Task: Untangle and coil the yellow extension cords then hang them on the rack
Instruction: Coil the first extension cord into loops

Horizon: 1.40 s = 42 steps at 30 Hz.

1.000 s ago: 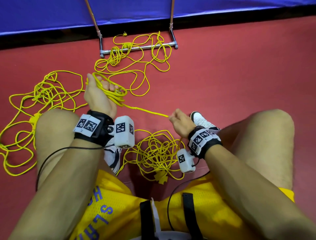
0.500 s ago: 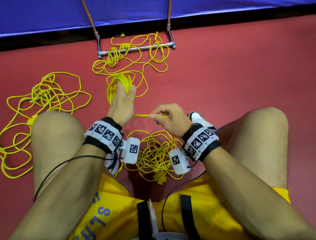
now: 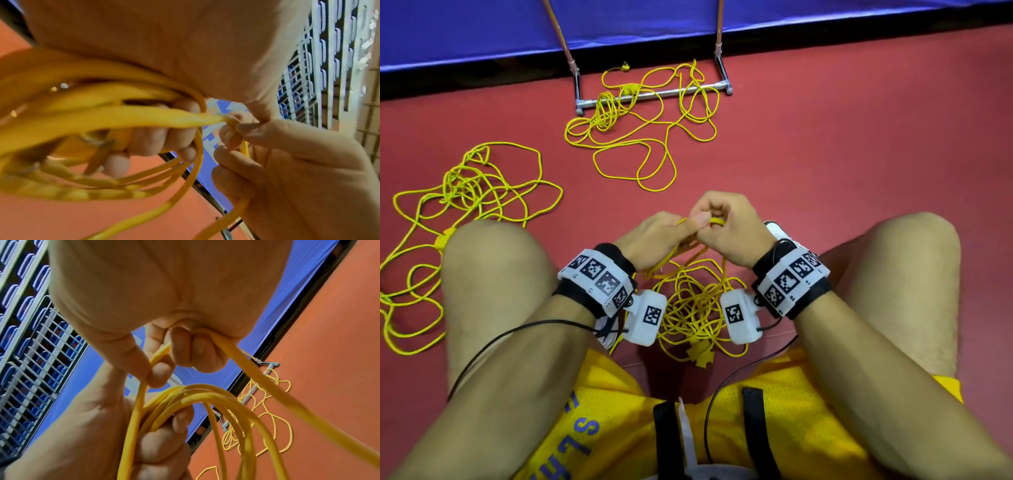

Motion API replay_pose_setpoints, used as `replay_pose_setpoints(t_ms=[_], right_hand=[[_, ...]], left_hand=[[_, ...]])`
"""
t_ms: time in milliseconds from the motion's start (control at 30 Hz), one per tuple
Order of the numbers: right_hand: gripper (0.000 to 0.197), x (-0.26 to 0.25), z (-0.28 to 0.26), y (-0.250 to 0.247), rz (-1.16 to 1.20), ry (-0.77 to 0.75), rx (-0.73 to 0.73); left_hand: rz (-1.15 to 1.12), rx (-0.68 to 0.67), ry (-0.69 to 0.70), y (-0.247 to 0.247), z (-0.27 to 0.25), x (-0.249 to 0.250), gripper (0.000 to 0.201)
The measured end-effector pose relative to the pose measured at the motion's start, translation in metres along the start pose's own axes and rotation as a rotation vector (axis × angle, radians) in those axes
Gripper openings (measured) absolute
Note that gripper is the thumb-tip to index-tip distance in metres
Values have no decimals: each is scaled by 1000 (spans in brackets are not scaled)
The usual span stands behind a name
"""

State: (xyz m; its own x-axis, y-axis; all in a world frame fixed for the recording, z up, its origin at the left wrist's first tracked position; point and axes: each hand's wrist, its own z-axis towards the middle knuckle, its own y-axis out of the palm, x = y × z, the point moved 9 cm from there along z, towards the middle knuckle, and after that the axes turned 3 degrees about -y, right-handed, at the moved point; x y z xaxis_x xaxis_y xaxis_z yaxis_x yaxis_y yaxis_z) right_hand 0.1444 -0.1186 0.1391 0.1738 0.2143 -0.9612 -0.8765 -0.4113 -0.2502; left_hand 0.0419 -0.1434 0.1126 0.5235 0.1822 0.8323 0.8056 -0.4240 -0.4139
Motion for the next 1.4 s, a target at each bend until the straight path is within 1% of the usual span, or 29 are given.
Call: replay_pose_setpoints(t_ms=[33,100,167,233,267,300,367,400,467,533,600,667,733,833,933,967,1033,1067,1133,1167,1200,1233,1267,1300,1333,1400], right_hand=[[21,-2,-1,4,11,-18,-23],[19,-2,-1,10,55,-25,-48],[18,-5,-2,11,122,-25,-55],[13,-10,-2,10,218,-24,-67],[11,-11,-2,9,221,-31,-60],[7,-10,0,7,179,-42,-40],[7,-7,2,3,72,-73,6],[13,-3,3,0,13,-80,27],[32,2,5,-10,-111,-83,63],[44,8,7,-15,-162,-43,50],[46,17,7,-17,-209,-6,50],[42,25,7,-17,-304,-9,73],[37,36,7,-15,-378,29,59],[24,57,5,-15,-337,201,1],[6,73,3,-10,-174,357,-56],[7,78,1,-4,-112,392,-103],[15,91,-7,8,-92,469,-212],[16,100,-13,15,-161,506,-289],[14,117,-31,31,-387,596,-505],[21,125,-39,35,-489,632,-565],[31,126,-43,36,-530,662,-557],[41,125,-42,32,-508,690,-490],[48,122,-40,25,-431,716,-388],[50,122,-33,19,-334,717,-270],[48,119,-25,10,-241,691,-145],[45,102,-10,-8,-132,573,47]], left_hand=[[-8,7,-7,-1,0,-1,83],[-53,21,-19,-4,0,-4,71],[-106,15,-33,-4,3,-8,67],[-152,7,-50,-1,4,-9,79],[-176,9,-67,1,5,-10,86],[-202,15,-80,2,5,-11,88],[-279,34,-85,3,4,-9,75],[-319,42,-89,3,4,-7,67],[-380,47,-87,-1,3,-2,52],[-430,61,-76,-6,2,2,31],[-445,105,-84,-12,3,-2,15],[-462,164,-101,-16,5,-9,15],[-524,203,-109,-19,5,-13,12],[-602,204,-92,-20,5,-13,13],[-643,230,-41,-25,-2,-8,6],[-661,249,-41,-27,-3,-9,5],[-716,292,-41,-33,-3,-11,8],[-764,319,-40,-38,-4,-12,10],[-884,367,-34,-49,-5,-17,18],[-927,392,-39,-53,-5,-20,25],[-952,413,-52,-55,-5,-24,34],[-966,426,-70,-55,-5,-26,40],[-977,436,-89,-55,-6,-28,42],[-990,446,-110,-55,-6,-31,42],[-998,452,-135,-55,-7,-33,42],[-991,421,-200,-53,-7,-34,45]])
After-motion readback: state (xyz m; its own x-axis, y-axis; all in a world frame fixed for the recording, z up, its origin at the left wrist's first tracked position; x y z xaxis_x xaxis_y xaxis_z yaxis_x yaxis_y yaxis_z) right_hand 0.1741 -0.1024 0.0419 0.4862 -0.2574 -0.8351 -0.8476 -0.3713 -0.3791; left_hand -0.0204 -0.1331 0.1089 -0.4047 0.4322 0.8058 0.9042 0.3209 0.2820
